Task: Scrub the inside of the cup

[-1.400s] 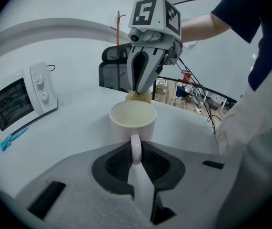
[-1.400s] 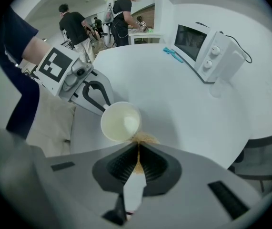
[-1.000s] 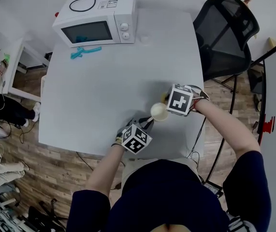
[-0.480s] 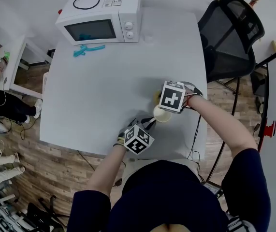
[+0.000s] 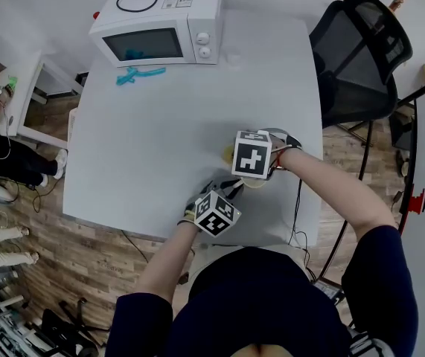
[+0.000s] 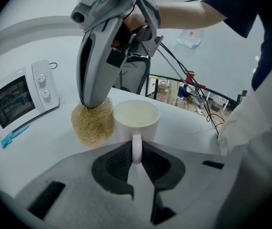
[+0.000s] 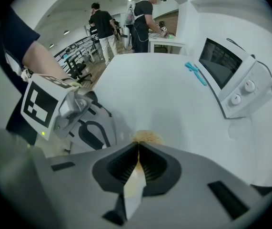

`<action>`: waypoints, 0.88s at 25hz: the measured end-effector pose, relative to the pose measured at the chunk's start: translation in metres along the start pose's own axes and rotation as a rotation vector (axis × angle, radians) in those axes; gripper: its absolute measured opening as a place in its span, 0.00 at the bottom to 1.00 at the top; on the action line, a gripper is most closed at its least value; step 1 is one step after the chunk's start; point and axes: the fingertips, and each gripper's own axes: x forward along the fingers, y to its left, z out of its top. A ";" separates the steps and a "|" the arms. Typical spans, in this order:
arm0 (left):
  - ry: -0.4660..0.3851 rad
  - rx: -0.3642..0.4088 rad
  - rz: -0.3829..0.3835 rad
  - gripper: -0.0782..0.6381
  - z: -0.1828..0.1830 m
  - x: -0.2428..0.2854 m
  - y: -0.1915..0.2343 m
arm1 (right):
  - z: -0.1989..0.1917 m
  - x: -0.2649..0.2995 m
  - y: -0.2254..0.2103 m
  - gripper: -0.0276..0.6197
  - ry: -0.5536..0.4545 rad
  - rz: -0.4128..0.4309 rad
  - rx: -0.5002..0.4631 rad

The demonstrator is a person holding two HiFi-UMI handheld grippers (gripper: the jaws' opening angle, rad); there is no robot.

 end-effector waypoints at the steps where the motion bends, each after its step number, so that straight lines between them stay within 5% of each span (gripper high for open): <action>1: 0.000 -0.001 0.001 0.19 0.000 0.000 0.000 | 0.003 0.000 0.003 0.09 -0.003 0.008 -0.008; 12: -0.004 -0.008 0.020 0.19 0.004 0.004 0.002 | 0.012 0.002 0.030 0.09 -0.020 0.064 -0.040; 22: -0.003 -0.003 0.044 0.19 0.004 0.004 0.003 | 0.013 0.001 0.027 0.09 -0.046 0.027 -0.024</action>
